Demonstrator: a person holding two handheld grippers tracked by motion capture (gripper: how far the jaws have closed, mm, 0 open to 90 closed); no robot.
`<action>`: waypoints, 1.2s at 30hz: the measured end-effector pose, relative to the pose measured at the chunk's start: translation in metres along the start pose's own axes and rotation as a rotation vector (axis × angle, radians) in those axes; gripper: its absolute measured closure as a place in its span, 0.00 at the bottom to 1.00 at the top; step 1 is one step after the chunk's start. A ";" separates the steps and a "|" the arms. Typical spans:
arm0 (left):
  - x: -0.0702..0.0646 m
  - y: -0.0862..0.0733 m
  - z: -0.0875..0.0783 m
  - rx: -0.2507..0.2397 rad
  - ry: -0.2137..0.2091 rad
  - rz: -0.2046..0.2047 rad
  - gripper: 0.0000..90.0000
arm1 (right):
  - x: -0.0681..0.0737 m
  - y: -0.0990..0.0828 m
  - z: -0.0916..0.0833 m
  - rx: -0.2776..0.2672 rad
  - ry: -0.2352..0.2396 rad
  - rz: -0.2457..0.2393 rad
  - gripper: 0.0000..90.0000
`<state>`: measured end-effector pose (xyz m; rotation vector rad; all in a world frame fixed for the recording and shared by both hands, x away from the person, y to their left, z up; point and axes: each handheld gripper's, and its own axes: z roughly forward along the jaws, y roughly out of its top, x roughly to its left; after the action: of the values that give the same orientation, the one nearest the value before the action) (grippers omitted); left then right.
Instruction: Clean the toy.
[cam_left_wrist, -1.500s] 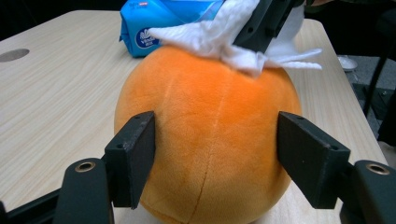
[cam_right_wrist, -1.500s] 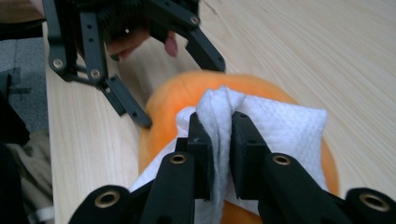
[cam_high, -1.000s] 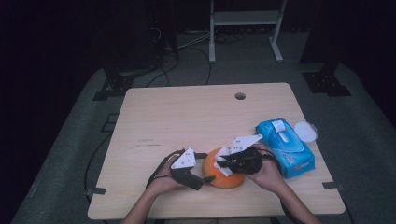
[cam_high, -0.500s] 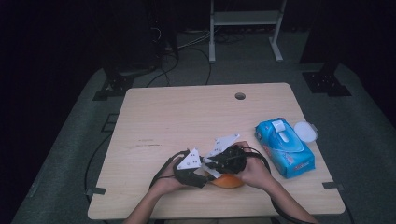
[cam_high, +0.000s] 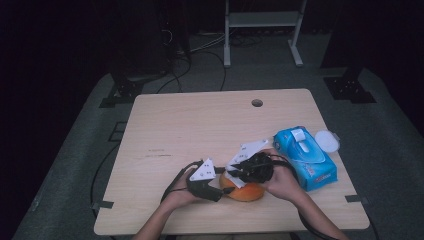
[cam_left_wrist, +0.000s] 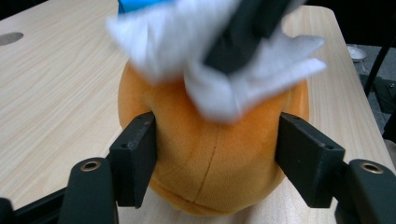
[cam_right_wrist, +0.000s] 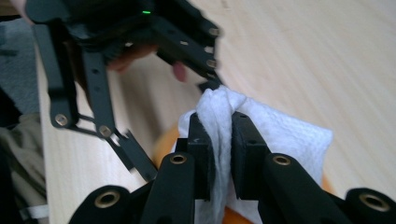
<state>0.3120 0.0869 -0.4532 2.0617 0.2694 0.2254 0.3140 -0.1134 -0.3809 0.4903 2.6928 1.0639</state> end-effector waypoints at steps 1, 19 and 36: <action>0.000 -0.001 0.000 0.009 -0.001 -0.003 0.35 | 0.003 0.001 0.005 0.005 0.011 -0.006 0.88; 0.006 0.002 -0.006 -0.025 -0.029 -0.053 0.26 | -0.024 -0.044 -0.025 -0.035 -0.002 0.133 0.88; -0.004 0.002 -0.003 0.013 0.012 0.021 0.37 | -0.011 -0.019 -0.010 -0.059 -0.005 0.049 0.88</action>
<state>0.3076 0.0873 -0.4507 2.0769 0.2574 0.2492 0.3164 -0.1369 -0.3862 0.5508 2.6495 1.1494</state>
